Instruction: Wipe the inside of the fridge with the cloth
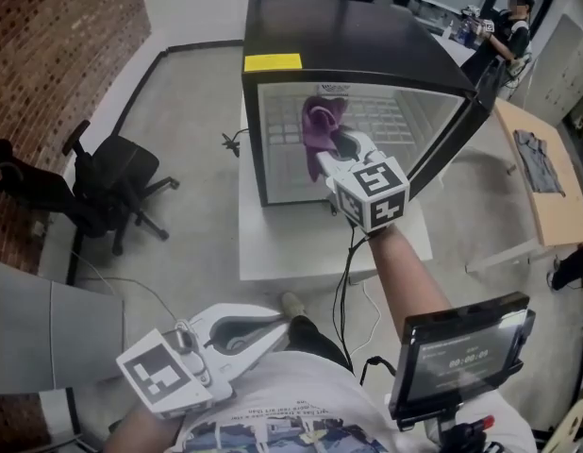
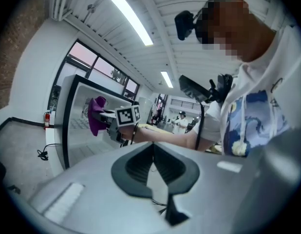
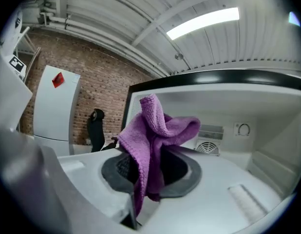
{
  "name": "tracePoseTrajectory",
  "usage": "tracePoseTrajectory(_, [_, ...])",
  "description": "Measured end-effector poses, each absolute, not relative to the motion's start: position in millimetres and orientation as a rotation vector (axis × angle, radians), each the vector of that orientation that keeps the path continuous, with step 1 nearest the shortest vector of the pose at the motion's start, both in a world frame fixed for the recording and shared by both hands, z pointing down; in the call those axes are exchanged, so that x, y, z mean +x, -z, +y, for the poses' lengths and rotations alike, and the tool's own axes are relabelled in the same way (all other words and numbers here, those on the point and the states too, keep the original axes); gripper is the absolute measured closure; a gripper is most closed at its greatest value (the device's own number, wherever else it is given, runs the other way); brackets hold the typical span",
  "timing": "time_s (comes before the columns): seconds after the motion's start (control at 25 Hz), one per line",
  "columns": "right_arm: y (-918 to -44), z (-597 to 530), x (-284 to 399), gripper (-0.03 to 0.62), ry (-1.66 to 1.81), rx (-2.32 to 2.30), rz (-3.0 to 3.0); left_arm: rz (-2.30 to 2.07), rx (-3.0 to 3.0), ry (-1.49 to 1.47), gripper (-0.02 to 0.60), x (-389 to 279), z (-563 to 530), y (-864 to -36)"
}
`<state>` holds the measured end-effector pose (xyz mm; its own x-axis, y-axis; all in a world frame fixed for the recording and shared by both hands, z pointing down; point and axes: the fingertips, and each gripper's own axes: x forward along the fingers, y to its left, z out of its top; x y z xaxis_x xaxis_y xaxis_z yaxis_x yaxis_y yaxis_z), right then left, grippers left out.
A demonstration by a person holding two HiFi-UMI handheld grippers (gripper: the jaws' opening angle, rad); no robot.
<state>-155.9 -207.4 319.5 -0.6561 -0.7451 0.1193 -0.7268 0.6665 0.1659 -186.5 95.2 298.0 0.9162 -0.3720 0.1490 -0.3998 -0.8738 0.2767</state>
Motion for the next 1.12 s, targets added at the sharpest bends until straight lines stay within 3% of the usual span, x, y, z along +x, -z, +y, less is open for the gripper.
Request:
tracePoseTrajectory(0.32, [-324,-280,-30,0.516,0.229,1.531,-2.344,-0.467,2.825,-0.13,0.575,-160,71,-295])
tracePoseTrajectory(0.48, [-327,-314,0,0.516,0.252,1.596,-2.208,-0.459,2.829,-0.13,0.575,-161,54,-291])
tracePoseTrajectory(0.76, [-348,-356,14,0.516,0.177,1.588,-2.098,-0.489,2.81,-0.119,0.575,-160,24,-292])
tracePoseTrajectory(1.12, [-370,-362,-35,0.516,0.123,1.401,-2.168,-0.521,2.797,-0.108,0.575,-161,10,-291])
